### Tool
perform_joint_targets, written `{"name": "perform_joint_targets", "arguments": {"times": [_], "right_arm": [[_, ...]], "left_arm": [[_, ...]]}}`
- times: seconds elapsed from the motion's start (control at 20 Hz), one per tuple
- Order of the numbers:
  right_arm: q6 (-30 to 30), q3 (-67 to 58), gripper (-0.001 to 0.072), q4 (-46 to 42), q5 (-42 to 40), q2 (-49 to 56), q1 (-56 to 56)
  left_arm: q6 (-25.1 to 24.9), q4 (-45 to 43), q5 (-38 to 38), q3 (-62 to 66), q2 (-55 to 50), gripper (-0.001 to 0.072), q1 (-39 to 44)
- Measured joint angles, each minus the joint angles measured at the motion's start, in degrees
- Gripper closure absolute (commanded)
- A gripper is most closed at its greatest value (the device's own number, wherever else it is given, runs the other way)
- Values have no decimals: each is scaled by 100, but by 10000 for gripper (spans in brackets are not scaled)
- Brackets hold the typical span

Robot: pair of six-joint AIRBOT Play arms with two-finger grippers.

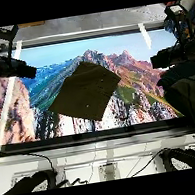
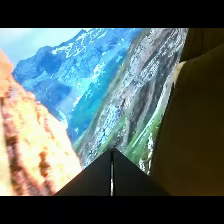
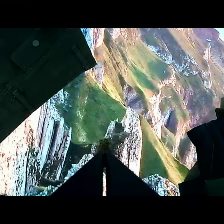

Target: Fold the clothes and pants, and hang the long-sleeved shirts on hangers.

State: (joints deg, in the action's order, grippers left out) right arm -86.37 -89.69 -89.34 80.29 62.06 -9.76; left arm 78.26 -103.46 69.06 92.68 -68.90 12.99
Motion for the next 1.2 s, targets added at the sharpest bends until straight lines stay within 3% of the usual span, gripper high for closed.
{"name": "perform_joint_targets", "arguments": {"times": [0.95, 1.2], "right_arm": [[-2, 0, 671, 0, -2, 0, 0], [0, 0, 672, 31, -339, 20, 0]], "left_arm": [[-2, 0, 0, 0, 0, 701, 0], [0, 0, 0, 0, 0, 700, 0]]}}
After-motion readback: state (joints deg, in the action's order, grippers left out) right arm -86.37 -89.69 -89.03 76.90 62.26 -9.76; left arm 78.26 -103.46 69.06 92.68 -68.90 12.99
